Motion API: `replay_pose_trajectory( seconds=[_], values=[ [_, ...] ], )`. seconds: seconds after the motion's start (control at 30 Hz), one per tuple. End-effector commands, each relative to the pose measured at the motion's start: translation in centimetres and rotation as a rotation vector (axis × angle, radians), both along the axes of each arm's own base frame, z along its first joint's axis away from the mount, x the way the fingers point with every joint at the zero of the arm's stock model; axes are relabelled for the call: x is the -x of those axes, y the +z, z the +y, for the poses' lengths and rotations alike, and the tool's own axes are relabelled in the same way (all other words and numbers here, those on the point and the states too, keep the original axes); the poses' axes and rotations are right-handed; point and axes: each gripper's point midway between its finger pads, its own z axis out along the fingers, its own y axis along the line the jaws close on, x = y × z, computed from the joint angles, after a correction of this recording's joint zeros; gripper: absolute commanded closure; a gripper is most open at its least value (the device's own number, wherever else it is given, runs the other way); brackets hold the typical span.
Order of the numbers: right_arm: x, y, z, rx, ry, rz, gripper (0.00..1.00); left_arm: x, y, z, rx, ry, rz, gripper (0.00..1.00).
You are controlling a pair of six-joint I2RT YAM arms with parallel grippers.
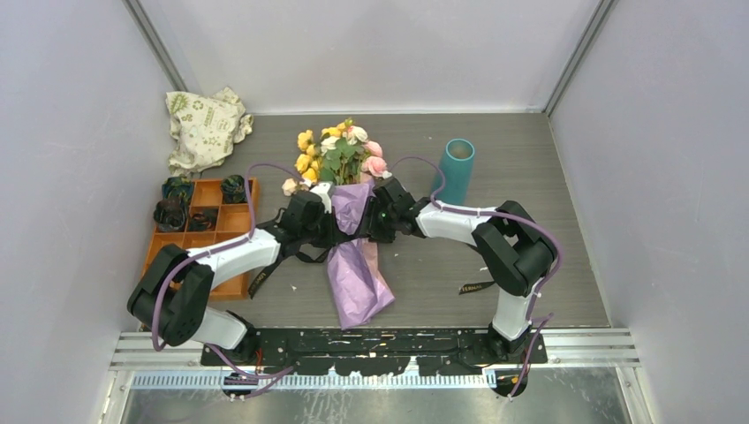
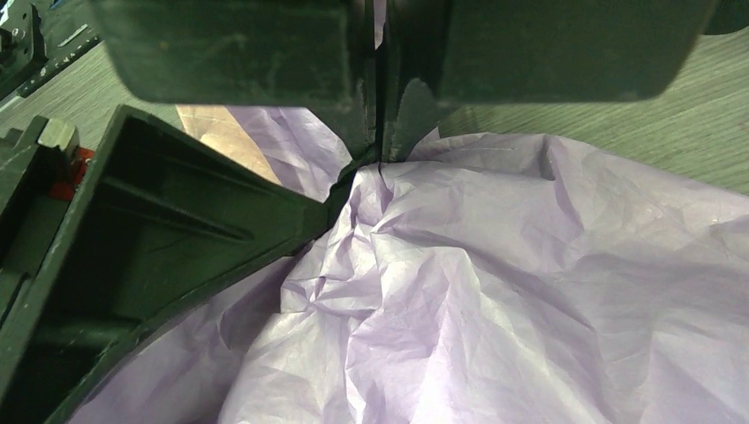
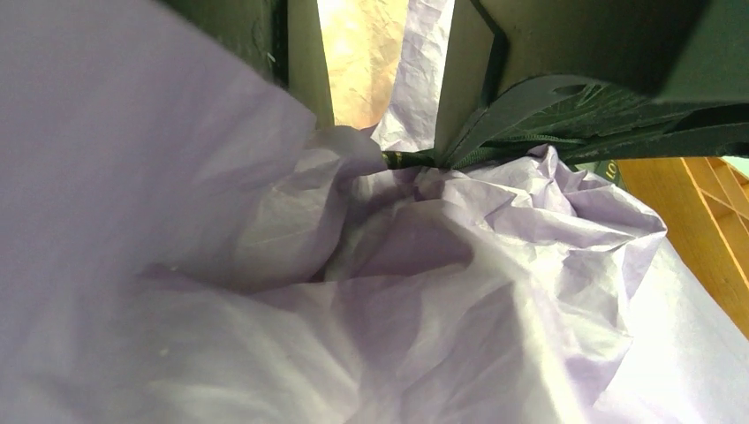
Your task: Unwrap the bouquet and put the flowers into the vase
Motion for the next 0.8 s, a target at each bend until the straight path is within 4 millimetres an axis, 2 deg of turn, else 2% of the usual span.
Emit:
replay_pose_trajectory(
  seconds=[0.0,0.2,0.5,0.63,0.7,0.77],
  values=[
    [-2.1,1.5,-1.2,-0.001,-0.091,-0.071,0.49,0.1,1.0,-0.3,0.038,-0.014,-0.029,1.0],
    [-2.6,0.5,-1.6,-0.006,-0.127,-0.043,0.49,0.4,0.6,-0.4,0.05,-0.019,-0.02,1.0],
    [-4.1,1.0,-0.6,-0.028,-0.139,-0.051,0.5,0.8,0.3,-0.9,0.082,-0.028,-0.009,1.0],
    [-4.1,0.2,-0.1,-0.027,-0.13,-0.021,0.52,0.8,0.6,-1.0,0.094,-0.032,-0.014,1.0],
    [-4.0,-0.3,0.2,-0.034,-0.126,-0.007,0.56,0.7,1.0,-1.1,0.1,-0.037,-0.023,1.0],
    [-3.8,-0.7,0.3,-0.039,-0.127,0.006,0.73,0.5,1.4,-1.2,0.1,-0.039,-0.033,1.0]
  ],
)
